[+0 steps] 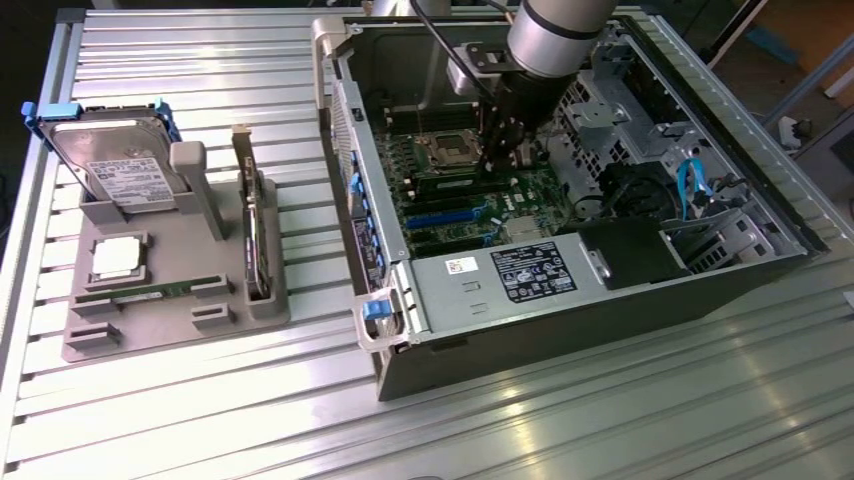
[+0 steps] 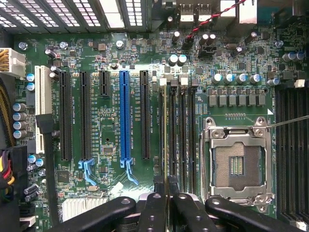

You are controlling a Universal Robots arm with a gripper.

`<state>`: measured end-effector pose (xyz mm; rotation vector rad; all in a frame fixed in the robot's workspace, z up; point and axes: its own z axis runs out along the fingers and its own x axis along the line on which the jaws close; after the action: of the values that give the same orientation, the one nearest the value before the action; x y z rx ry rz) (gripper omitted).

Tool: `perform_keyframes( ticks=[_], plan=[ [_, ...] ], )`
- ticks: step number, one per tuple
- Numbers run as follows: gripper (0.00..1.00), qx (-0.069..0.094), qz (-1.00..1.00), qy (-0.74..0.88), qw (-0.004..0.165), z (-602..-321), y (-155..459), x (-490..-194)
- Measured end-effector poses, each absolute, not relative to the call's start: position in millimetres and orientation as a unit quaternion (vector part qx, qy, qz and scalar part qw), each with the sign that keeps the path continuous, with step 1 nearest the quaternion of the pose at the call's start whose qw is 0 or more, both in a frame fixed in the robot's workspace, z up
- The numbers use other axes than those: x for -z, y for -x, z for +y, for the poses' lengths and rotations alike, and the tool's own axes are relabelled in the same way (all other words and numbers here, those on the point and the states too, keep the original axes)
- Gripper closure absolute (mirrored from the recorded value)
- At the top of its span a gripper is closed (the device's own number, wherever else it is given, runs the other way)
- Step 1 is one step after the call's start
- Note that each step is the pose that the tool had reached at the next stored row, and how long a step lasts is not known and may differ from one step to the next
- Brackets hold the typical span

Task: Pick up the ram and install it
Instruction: 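Insert the ram into the slot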

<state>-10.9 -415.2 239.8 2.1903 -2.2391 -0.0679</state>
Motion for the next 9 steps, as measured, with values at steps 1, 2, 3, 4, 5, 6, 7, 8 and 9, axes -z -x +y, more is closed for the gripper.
perform_keyframes(
  ticks=[1, 2, 3, 4, 5, 6, 7, 8, 9],
  plan=[
    [0.88, 0.022, -0.715, -0.699, 0.004, -415.0, 10.9, -239.9],
    [0.88, 0.022, -0.715, -0.699, 0.004, -415.0, 10.9, -239.9],
    [0.88, 0.022, -0.715, -0.699, 0.004, -415.0, 10.9, -239.9],
    [0.88, 0.022, -0.715, -0.699, 0.004, -415.0, 10.9, -239.9],
    [0.88, 0.022, -0.715, -0.699, 0.004, -414.9, 10.9, -239.9],
    [0.88, 0.022, -0.715, -0.699, 0.004, -414.9, 10.9, -239.9],
    [0.88, 0.022, -0.714, -0.699, 0.004, -414.9, 10.9, -239.9],
    [0.88, 0.022, -0.714, -0.699, 0.004, -414.9, 10.9, -239.9],
    [0.88, 0.022, -0.714, -0.699, 0.004, -414.9, 10.9, -239.9]
  ],
)
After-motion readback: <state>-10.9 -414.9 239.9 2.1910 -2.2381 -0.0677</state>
